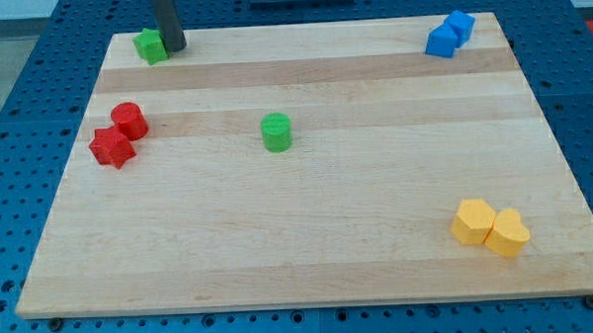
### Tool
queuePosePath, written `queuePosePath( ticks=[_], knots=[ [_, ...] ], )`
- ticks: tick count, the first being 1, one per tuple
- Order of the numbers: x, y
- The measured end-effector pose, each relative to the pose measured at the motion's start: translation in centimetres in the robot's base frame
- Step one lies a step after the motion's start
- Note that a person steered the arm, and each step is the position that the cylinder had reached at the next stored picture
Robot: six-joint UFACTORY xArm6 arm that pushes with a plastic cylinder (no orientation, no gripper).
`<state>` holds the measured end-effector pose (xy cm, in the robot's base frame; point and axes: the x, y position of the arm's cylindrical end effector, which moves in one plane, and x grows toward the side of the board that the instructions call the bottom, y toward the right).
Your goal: Slide the green circle closer to the green star
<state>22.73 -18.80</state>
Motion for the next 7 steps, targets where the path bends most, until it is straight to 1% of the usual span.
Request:
queuePosePath(
  ticks=[1, 3, 4, 5, 6, 7],
  knots=[
    [3.3, 5.5],
    [12.9, 16.8],
    [17.1, 20.2],
    [21.4, 20.1],
    [22.9, 18.8],
    [22.4, 18.2]
  ],
)
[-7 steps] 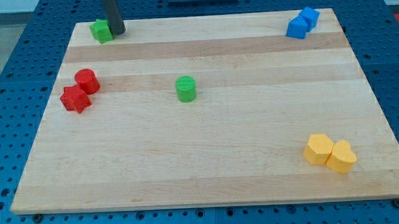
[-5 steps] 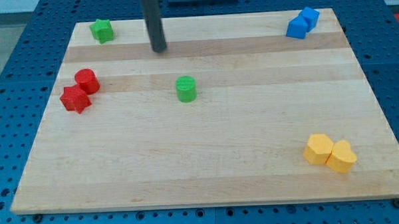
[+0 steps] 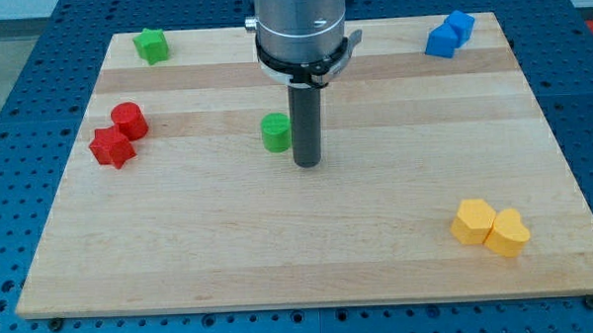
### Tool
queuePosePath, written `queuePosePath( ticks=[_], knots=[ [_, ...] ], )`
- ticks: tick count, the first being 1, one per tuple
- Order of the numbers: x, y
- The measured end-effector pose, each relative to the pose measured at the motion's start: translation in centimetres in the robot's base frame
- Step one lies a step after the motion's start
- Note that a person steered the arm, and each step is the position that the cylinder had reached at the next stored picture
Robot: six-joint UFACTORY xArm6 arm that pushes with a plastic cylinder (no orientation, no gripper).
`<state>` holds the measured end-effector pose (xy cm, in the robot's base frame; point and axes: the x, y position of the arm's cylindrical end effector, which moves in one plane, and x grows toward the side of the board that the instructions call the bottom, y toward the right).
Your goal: Slide the green circle closer to the green star
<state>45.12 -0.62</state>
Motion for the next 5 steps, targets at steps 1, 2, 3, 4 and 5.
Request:
queuePosePath(
  ticks=[1, 2, 3, 4, 5],
  knots=[
    [-0.8, -1.0],
    [-1.5, -2.1],
    [-2.2, -3.2],
    [-3.0, -3.8],
    [-4.5, -4.1]
  ],
)
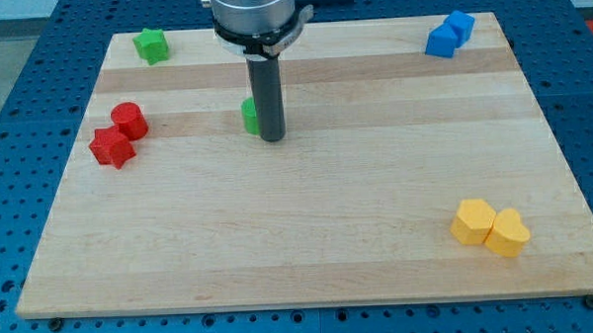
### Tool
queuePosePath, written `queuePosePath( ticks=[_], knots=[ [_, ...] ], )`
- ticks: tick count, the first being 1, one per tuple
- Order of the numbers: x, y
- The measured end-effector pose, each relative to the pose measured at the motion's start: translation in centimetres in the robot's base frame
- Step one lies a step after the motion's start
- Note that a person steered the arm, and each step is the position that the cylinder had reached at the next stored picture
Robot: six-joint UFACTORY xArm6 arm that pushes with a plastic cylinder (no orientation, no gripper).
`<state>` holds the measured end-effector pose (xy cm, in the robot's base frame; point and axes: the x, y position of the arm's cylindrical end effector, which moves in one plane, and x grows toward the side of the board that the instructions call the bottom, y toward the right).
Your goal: Slide the green circle closer to the green star
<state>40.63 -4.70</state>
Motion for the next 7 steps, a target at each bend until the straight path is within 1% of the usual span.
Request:
queuePosePath(
  ticks=[2, 5, 7],
  knots=[
    [-2.7, -2.5],
    [-8.5, -5.4],
    [-11.3, -8.7]
  ],
)
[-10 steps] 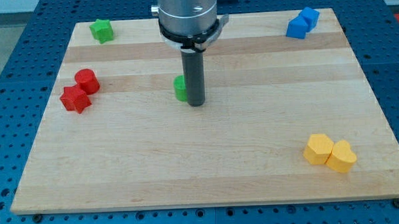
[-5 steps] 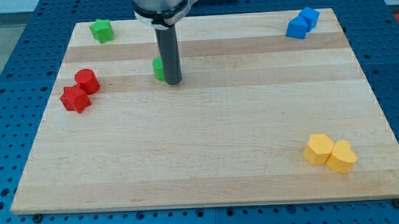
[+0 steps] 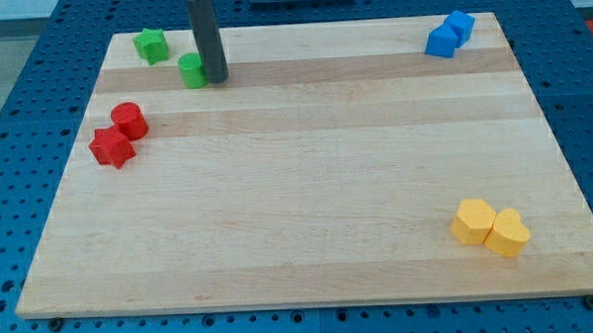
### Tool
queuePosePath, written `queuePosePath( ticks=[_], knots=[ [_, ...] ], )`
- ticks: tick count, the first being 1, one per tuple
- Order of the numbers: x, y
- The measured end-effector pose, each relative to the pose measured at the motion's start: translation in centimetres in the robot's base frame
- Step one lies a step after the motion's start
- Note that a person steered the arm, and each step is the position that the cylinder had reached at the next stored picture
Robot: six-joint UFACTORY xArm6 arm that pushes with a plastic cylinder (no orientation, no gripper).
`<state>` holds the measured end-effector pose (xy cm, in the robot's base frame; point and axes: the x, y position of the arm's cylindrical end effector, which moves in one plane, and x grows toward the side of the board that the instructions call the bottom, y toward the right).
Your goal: Slide the green circle closer to the green star
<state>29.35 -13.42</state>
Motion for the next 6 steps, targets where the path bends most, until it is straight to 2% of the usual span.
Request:
queuePosePath(
  ticks=[2, 4, 6],
  knots=[
    [-0.8, -3.7],
    [1.6, -4.7],
    [1.0, -7.2]
  ],
)
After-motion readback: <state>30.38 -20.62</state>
